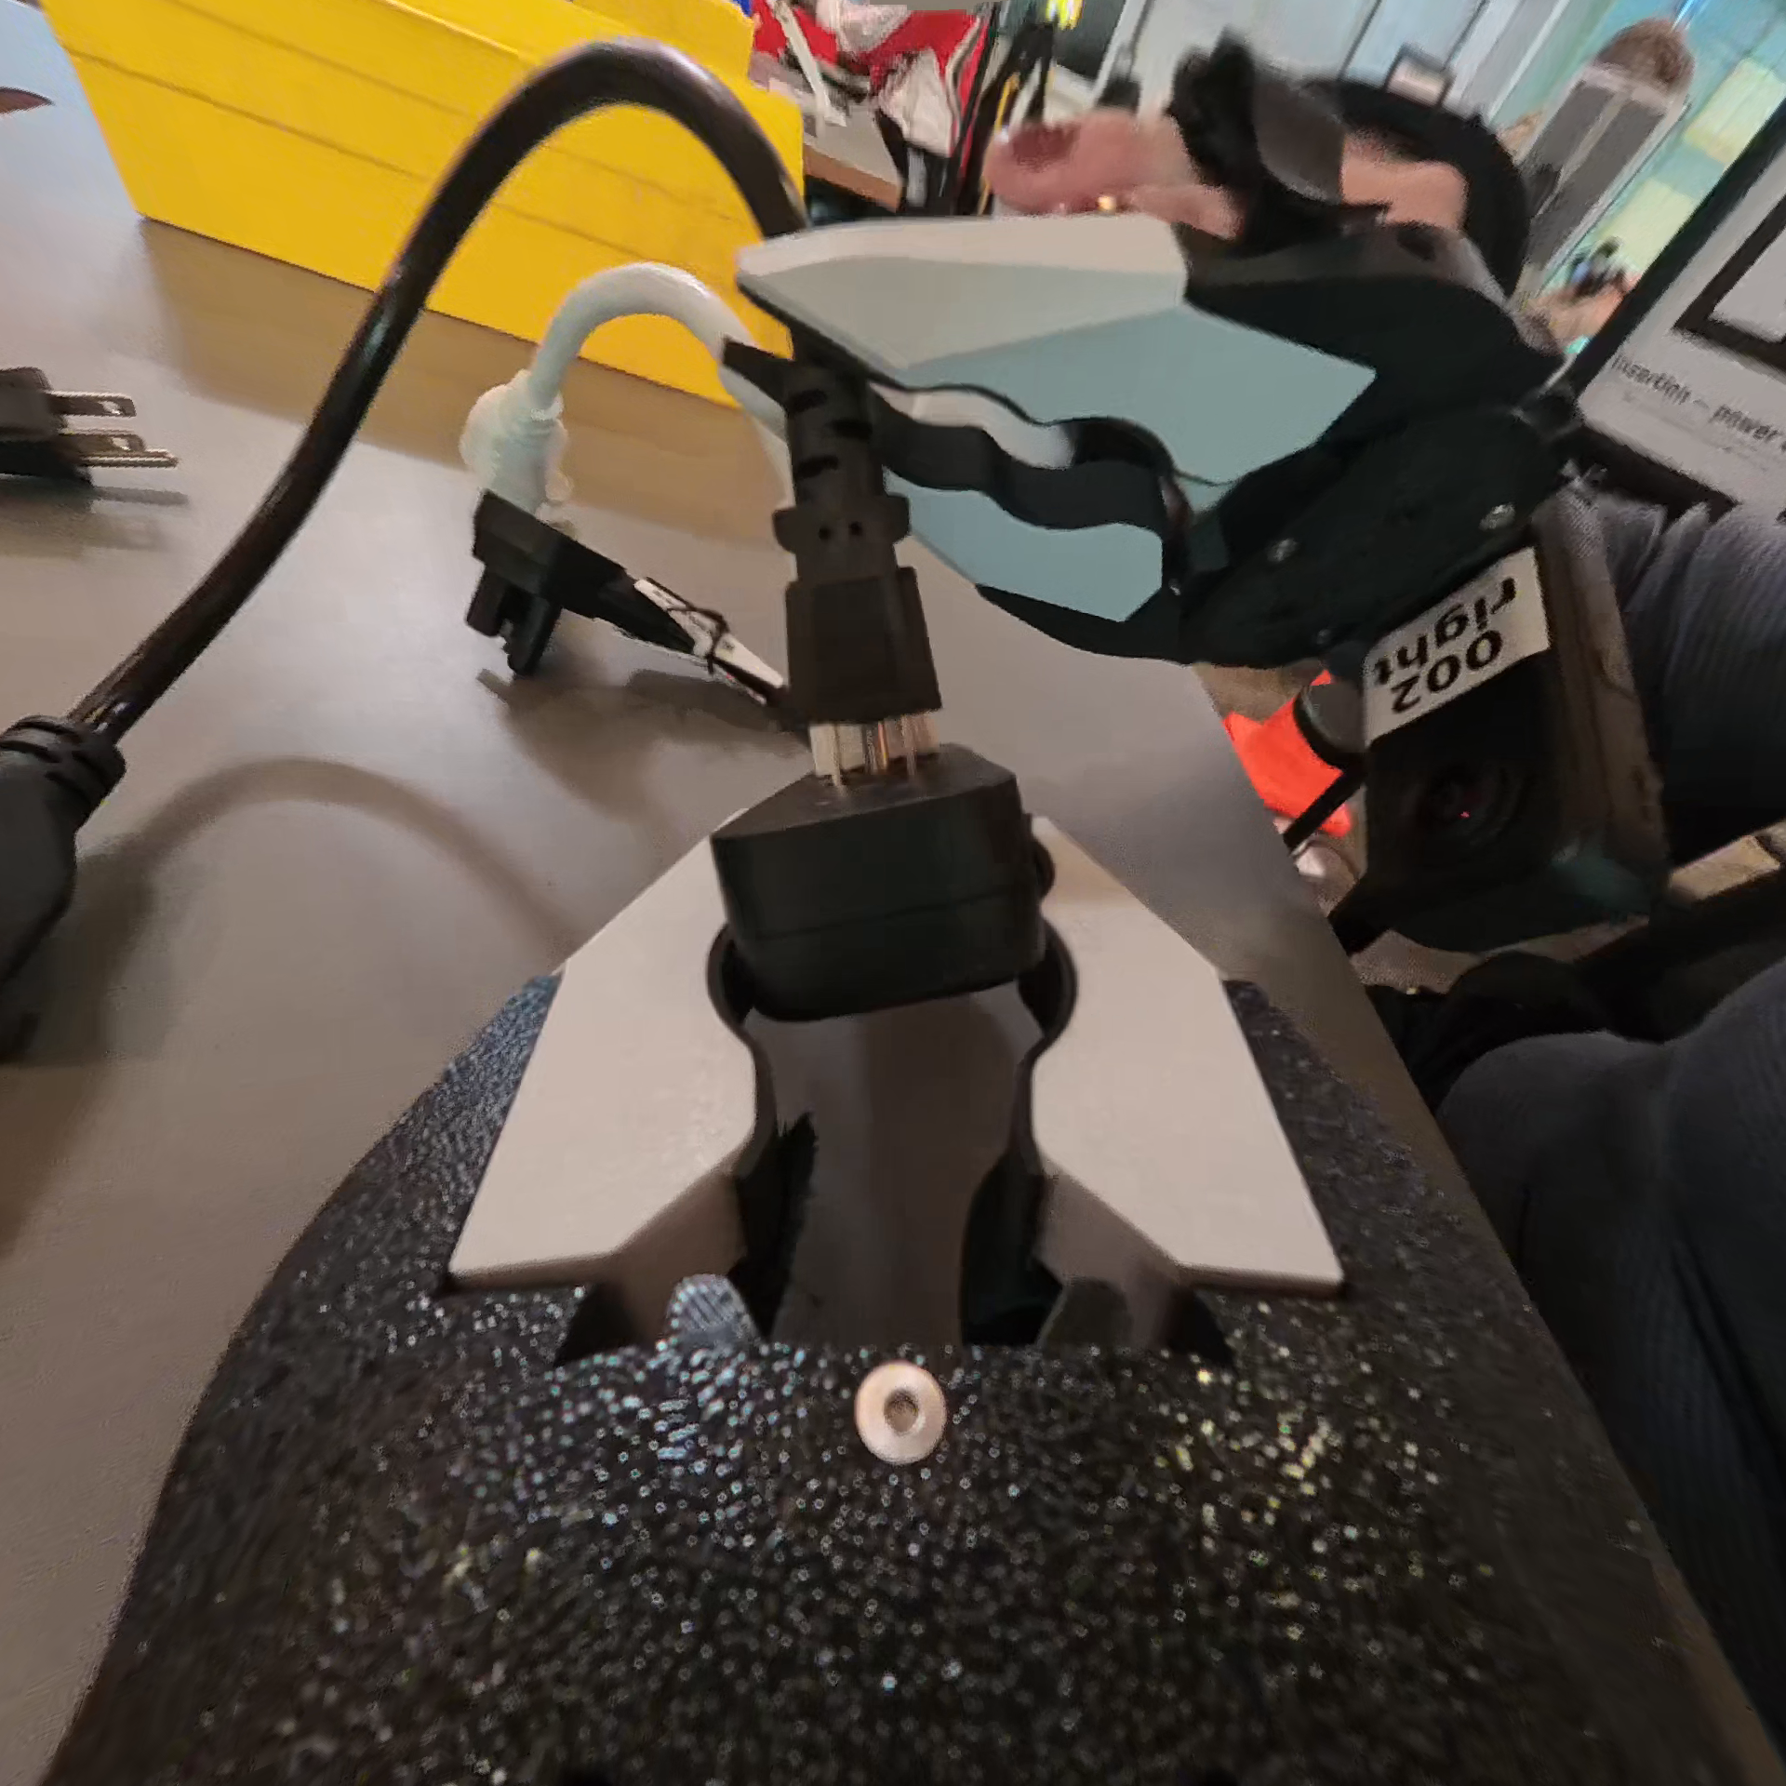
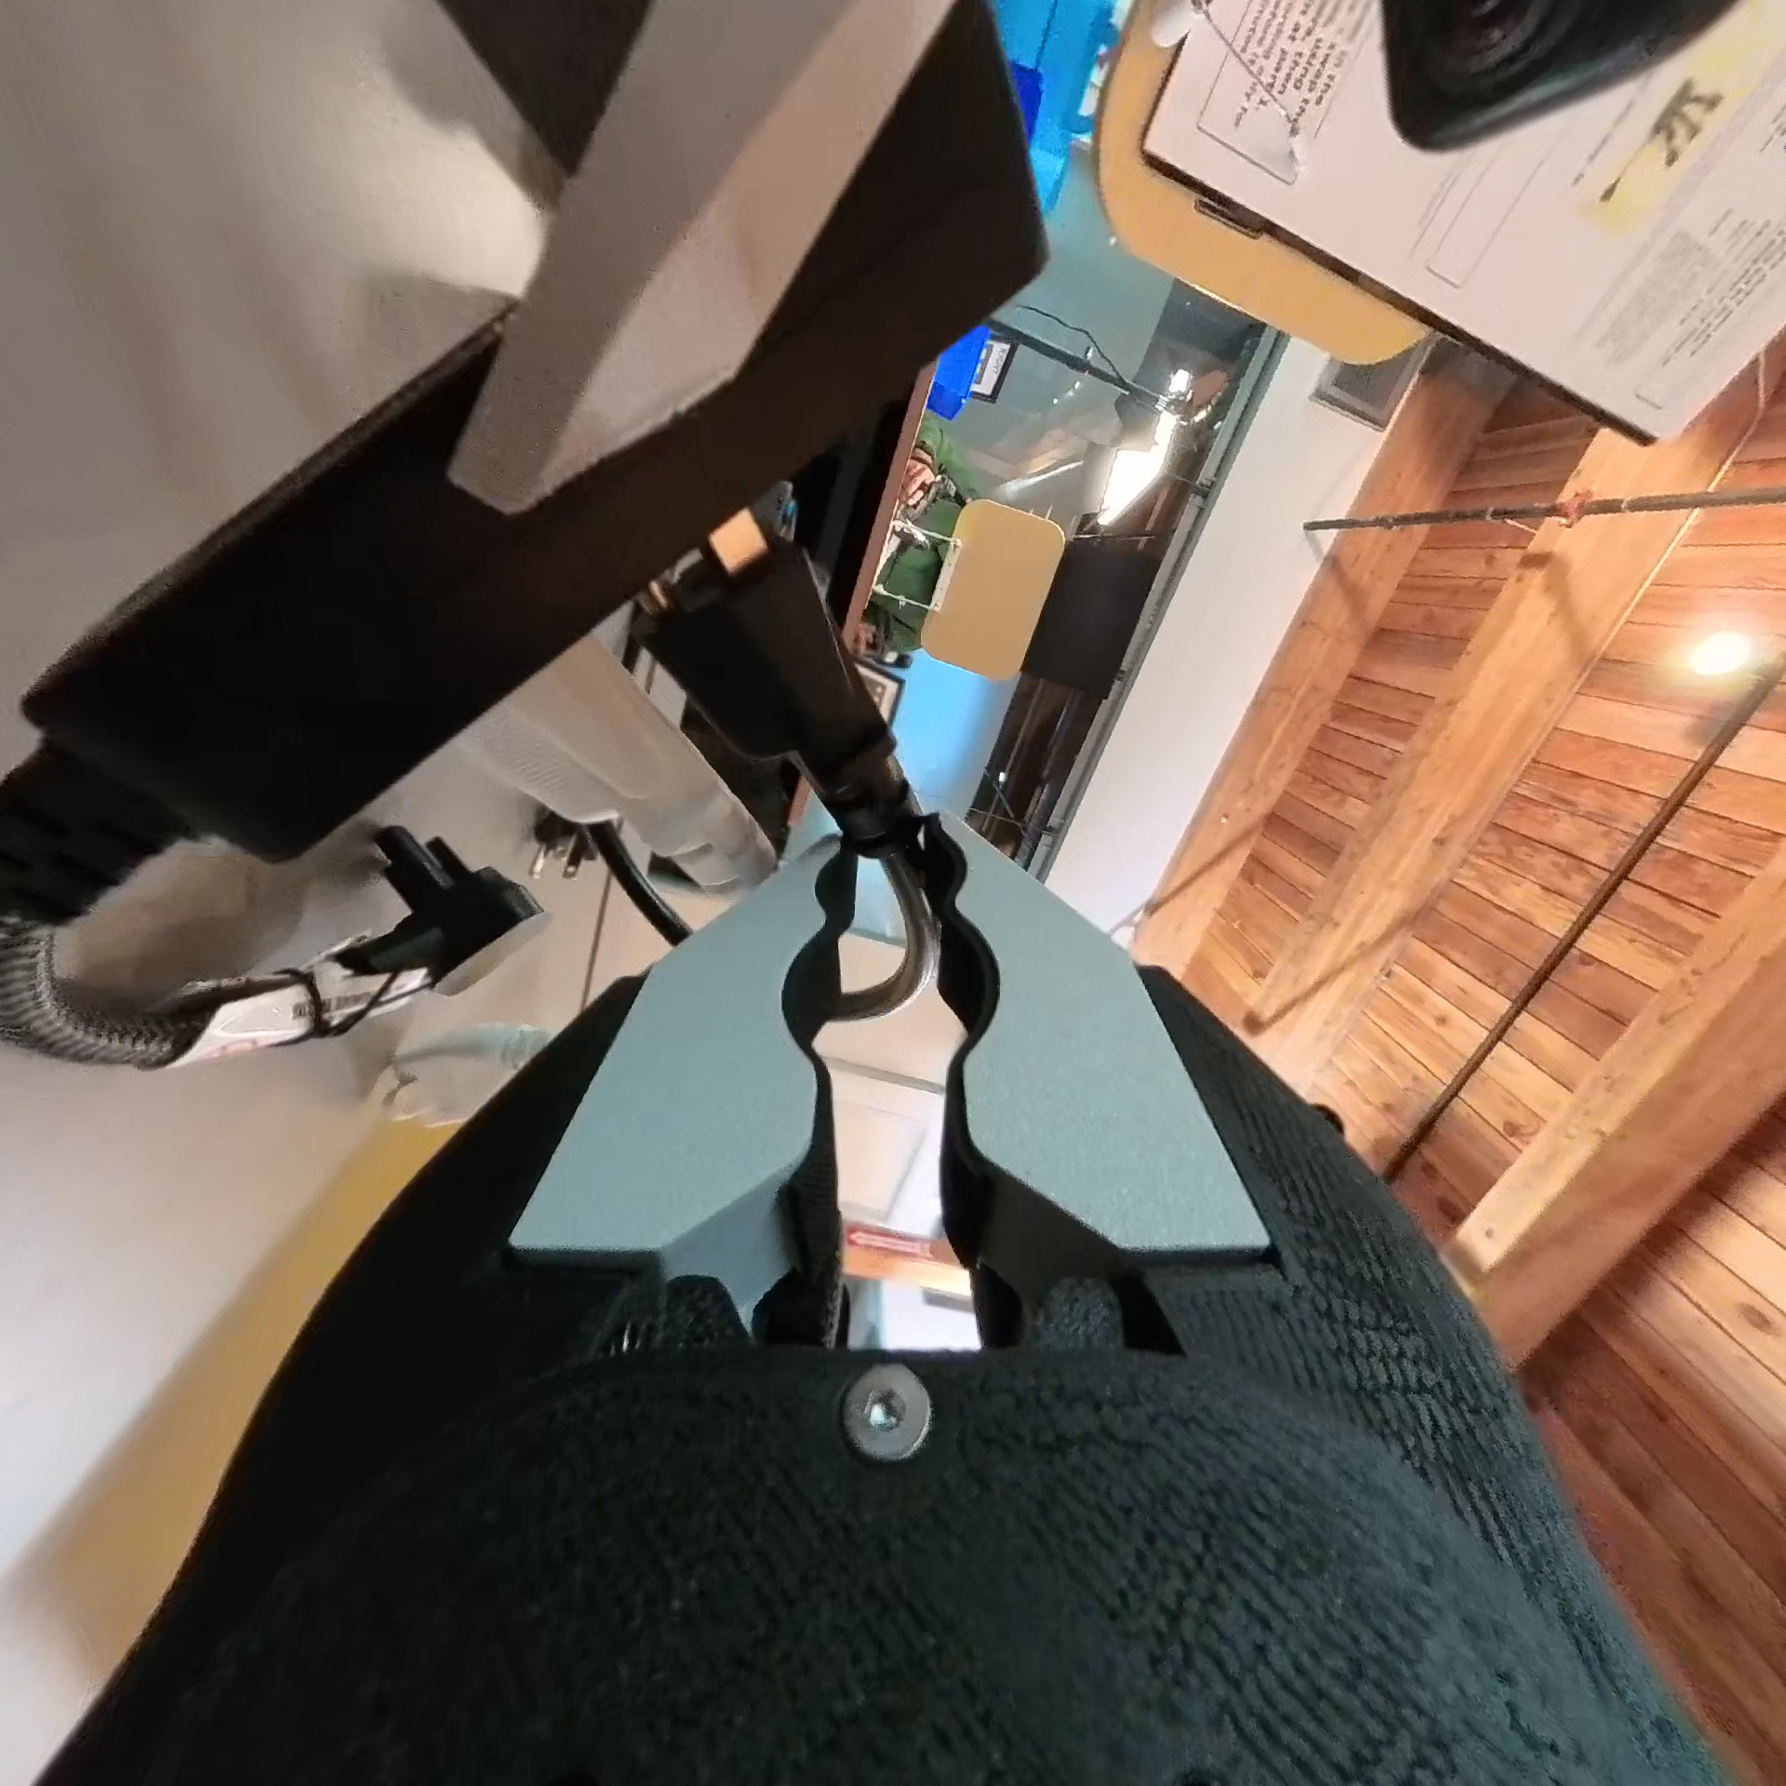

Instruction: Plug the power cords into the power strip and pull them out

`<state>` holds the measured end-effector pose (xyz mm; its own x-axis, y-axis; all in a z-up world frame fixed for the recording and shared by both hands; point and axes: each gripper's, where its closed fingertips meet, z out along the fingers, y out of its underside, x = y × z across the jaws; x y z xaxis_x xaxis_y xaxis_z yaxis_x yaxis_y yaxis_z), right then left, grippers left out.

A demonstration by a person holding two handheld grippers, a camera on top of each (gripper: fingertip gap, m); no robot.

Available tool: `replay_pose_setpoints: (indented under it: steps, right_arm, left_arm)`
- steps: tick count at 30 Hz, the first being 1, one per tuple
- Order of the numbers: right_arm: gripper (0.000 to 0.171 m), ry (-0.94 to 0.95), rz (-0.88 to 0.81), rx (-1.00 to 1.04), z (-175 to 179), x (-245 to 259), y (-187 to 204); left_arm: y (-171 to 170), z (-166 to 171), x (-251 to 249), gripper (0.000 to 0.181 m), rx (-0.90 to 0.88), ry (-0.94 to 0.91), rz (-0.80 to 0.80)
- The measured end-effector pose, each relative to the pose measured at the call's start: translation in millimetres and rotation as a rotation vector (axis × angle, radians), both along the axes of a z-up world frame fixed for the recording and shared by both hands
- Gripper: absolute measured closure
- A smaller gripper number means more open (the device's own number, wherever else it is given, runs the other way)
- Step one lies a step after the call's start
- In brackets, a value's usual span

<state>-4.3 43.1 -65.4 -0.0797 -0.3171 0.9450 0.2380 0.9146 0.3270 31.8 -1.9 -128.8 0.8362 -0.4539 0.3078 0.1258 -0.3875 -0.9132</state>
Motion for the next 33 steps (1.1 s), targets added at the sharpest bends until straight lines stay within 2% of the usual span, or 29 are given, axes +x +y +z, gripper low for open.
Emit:
replay_pose_setpoints:
  steps: [4, 7, 13, 18, 23, 25, 30, 32, 33]
  right_arm:
    - [0.158, -0.027, 0.035, -0.056, 1.2, 0.9, -2.7]
    - [0.154, -0.079, 0.109, -0.189, 8.1, 6.3, -10.5]
    - [0.140, -0.084, 0.141, -0.290, 18.4, 15.1, -21.2]
    - [0.118, -0.078, 0.171, -0.391, 26.1, 30.1, -15.3]
    - [0.113, -0.252, 0.333, -0.681, -0.5, 46.0, -43.9]
    - [0.114, -0.301, 0.333, -0.706, -19.0, 43.6, -50.8]
    - [0.118, -0.371, 0.266, -0.676, -68.6, 31.7, -49.7]
    - [0.127, -0.385, 0.256, -0.718, -78.7, 28.8, -48.7]
    - [0.137, -0.399, 0.261, -0.737, -82.9, 28.3, -49.4]
  left_arm:
    - [-2.3, 5.2, -0.7, 0.133, 0.031, -0.017, 0.000]
    - [-8.0, 18.7, -0.3, 0.134, 0.169, 0.068, 0.039]
    - [-18.4, 31.2, -0.5, 0.134, 0.318, 0.303, 0.117]
    - [-26.4, 34.4, -16.2, 0.134, 0.438, 0.648, 0.166]
    - [-28.6, 11.1, -26.6, 0.135, 0.505, 1.132, 0.092]
    - [-27.9, -0.2, -24.8, 0.135, 0.513, 1.251, 0.049]
    - [-30.2, -11.5, -18.7, 0.135, 0.536, 1.364, -0.018]
    - [-30.9, -14.5, -17.3, 0.135, 0.543, 1.390, -0.036]
    - [-31.3, -15.9, -16.6, 0.135, 0.548, 1.400, -0.045]
